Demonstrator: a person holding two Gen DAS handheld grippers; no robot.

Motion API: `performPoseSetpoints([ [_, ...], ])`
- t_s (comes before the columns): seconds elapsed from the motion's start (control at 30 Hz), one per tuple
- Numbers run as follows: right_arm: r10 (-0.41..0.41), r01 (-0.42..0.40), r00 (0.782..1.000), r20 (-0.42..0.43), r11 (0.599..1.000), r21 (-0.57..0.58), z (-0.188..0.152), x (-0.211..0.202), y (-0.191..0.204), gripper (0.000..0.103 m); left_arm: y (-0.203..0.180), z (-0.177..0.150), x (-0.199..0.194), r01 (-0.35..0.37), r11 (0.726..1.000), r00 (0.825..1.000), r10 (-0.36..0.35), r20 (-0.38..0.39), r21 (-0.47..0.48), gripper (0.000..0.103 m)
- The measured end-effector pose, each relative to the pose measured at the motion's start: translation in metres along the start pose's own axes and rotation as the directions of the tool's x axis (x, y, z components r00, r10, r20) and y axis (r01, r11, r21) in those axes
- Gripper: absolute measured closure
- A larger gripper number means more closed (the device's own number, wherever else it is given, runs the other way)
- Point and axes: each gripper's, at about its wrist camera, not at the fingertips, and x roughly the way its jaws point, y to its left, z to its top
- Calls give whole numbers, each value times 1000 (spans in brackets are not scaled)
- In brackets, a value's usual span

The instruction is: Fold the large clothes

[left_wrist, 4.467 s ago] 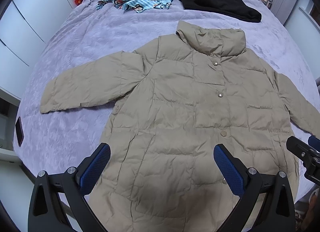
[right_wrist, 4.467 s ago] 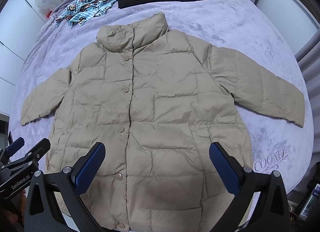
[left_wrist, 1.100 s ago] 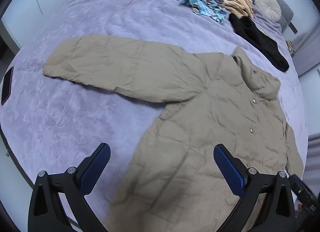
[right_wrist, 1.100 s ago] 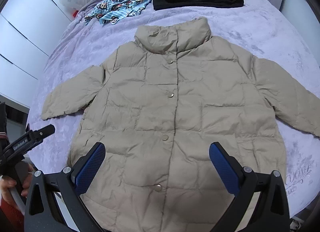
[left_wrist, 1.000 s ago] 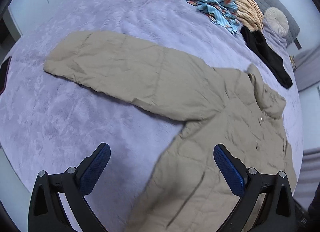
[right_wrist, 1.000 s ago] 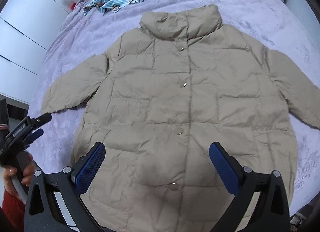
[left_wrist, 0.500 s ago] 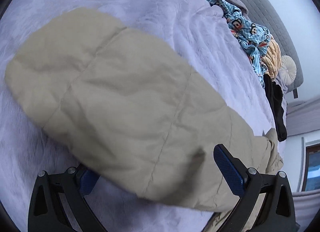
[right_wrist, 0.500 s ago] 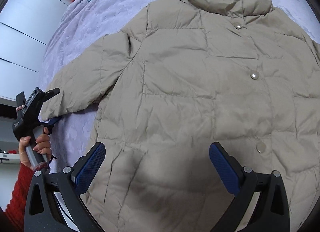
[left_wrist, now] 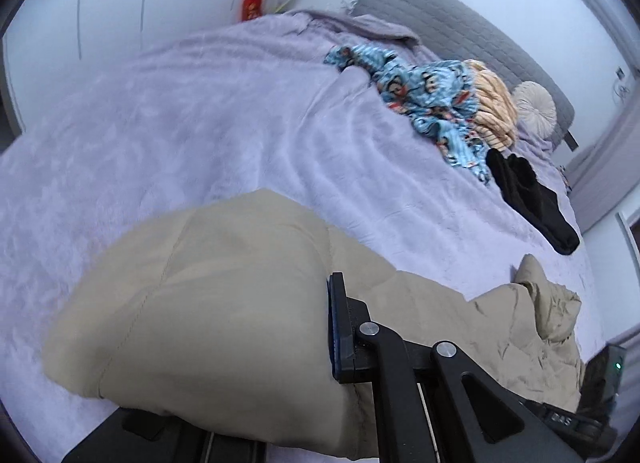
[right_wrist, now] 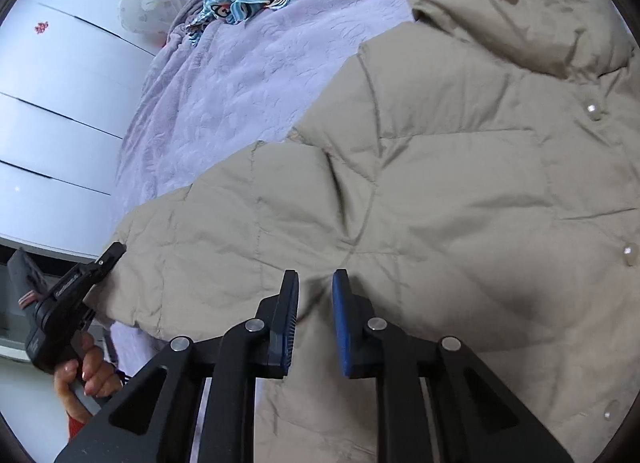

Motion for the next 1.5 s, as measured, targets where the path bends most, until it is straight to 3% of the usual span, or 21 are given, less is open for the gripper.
performPoseSetpoints([
  [0.1, 54, -54, 998, -22, 999, -3, 0, 30, 11, 86, -38, 7, -25, 37, 992, 997, -44, 56, 118, 94],
  [0.33, 90, -91, 990, -111, 996, 0, -4, 72, 6, 86, -154, -7, -41, 147, 932, 984, -171, 45, 330, 94],
  [0.43, 148, -149, 981, -126, 989, 0, -5, 46, -7, 86, -218, -23, -43, 172, 890, 980, -199, 21, 423, 94],
  [0.53, 115, -114, 992, -58, 993, 16, -9, -8, -44, 86, -279, -52, -32, 214, 847, 975, -216, -52, 487, 94],
  [0.67, -46, 42, 997, 57, 996, 75, -19, -87, -119, 86, -358, -122, 6, 207, 744, 978, -157, -134, 636, 94],
  [0.8, -182, 166, 978, 105, 976, 142, -34, -145, -186, 86, -406, -208, 64, 152, 621, 981, -2, -193, 769, 94],
  [0.87, -206, 187, 973, 103, 968, 166, -39, -160, -209, 86, -414, -243, 83, 108, 568, 980, 75, -182, 816, 94],
  [0.97, -202, 181, 975, 96, 964, 197, -47, -174, -237, 86, -414, -266, 80, 52, 517, 988, 98, -119, 854, 93],
  [1.0, -197, 174, 976, 96, 964, 202, -50, -175, -240, 86, -413, -268, 75, 60, 515, 988, 88, -123, 855, 92],
  [1.03, -190, 168, 977, 93, 965, 200, -45, -172, -243, 86, -413, -268, 68, 91, 522, 986, 71, -149, 848, 70],
  [1.07, -188, 167, 978, 92, 966, 198, -40, -168, -243, 86, -409, -266, 62, 119, 536, 983, 55, -175, 836, 25],
  [1.1, -183, 164, 979, 86, 968, 190, -40, -170, -245, 86, -406, -264, 52, 127, 553, 983, 38, -177, 823, 7],
  [1.2, -188, 171, 978, 87, 970, 170, -25, -166, -241, 86, -389, -251, 18, 126, 576, 988, -2, -153, 808, 2],
  [1.27, -199, 185, 975, 93, 972, 142, -29, -175, -240, 85, -372, -239, 0, 125, 615, 988, -8, -153, 778, 2],
  [1.3, -203, 191, 974, 97, 974, 121, -28, -177, -234, 81, -359, -231, -11, 118, 650, 990, -13, -144, 751, 2],
  [1.37, -214, 209, 970, 116, 977, 53, -27, -178, -213, 50, -330, -211, -23, 70, 725, 995, 1, -103, 685, 2],
  [1.4, -222, 223, 965, 136, 975, 7, -27, -178, -198, 23, -311, -198, -25, 44, 765, 996, 17, -88, 642, 2],
  [1.43, -221, 231, 962, 158, 972, -48, -25, -177, -181, 18, -293, -188, -24, 13, 801, 996, 42, -77, 598, 2],
  [1.5, -223, 257, 957, 185, 948, -187, -24, -168, -141, 18, -257, -162, -3, -65, 852, 990, 121, -75, 520, 3],
])
